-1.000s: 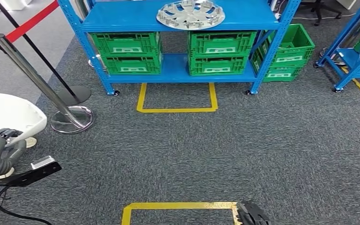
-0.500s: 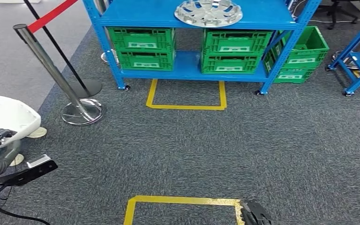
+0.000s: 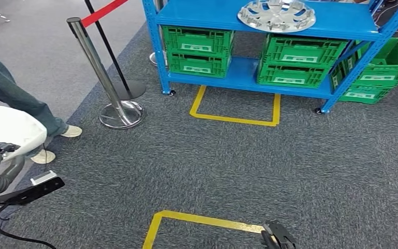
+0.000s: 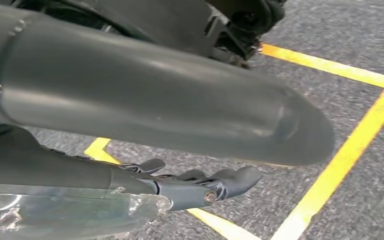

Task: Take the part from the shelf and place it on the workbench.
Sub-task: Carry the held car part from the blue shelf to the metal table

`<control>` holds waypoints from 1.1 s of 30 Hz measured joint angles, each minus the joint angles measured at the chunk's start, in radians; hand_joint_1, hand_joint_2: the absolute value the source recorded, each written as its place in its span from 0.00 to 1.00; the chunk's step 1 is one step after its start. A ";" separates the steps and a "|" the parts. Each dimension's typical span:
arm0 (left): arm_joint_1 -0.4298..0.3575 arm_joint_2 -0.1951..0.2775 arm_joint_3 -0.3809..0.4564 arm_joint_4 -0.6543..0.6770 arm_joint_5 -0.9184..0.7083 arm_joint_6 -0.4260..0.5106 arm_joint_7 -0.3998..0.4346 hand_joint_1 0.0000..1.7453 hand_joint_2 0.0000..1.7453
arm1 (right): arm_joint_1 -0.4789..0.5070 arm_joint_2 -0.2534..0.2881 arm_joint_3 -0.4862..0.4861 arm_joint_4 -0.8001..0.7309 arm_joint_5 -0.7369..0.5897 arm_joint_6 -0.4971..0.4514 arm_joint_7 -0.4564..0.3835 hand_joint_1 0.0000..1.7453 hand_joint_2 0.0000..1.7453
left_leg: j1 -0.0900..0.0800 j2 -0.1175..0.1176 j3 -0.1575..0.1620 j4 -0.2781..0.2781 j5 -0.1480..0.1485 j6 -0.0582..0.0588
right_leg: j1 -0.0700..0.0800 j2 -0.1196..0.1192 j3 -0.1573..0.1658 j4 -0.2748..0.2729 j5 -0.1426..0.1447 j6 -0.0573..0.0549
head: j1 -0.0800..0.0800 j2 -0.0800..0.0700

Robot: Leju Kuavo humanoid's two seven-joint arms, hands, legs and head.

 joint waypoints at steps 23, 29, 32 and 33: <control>-0.013 0.003 0.002 0.002 -0.010 -0.021 0.014 0.91 1.00 | 0.002 0.006 0.000 0.001 -0.001 0.019 0.007 0.00 0.00 | 0.000 0.079 0.002 -0.005 -0.001 0.023 | 0.003 -0.062 -0.140 0.292 -0.130 0.015 | -0.002 0.000; -0.016 0.005 0.004 0.002 -0.011 -0.028 0.015 0.91 1.00 | -0.002 0.007 0.000 0.001 0.000 0.022 0.011 0.00 0.00 | 0.004 0.001 -0.010 0.009 0.002 0.002 | -0.011 0.017 -0.015 0.019 -0.005 0.013 | -0.004 0.000; -0.014 0.007 0.006 0.002 -0.014 -0.031 0.017 0.91 1.00 | -0.004 0.009 0.000 0.001 0.000 0.024 0.013 0.00 0.00 | 0.006 0.007 -0.025 0.018 0.000 -0.014 | -0.009 -0.012 -0.015 0.016 0.000 0.000 | -0.006 0.000; -0.015 0.008 0.007 0.002 -0.016 -0.032 0.019 0.91 1.00 | -0.005 0.009 0.000 0.002 -0.002 0.024 0.013 0.00 0.00 | 0.005 0.033 -0.038 0.043 -0.017 -0.018 | -0.009 -0.023 -0.015 0.015 0.002 -0.006 | -0.008 0.000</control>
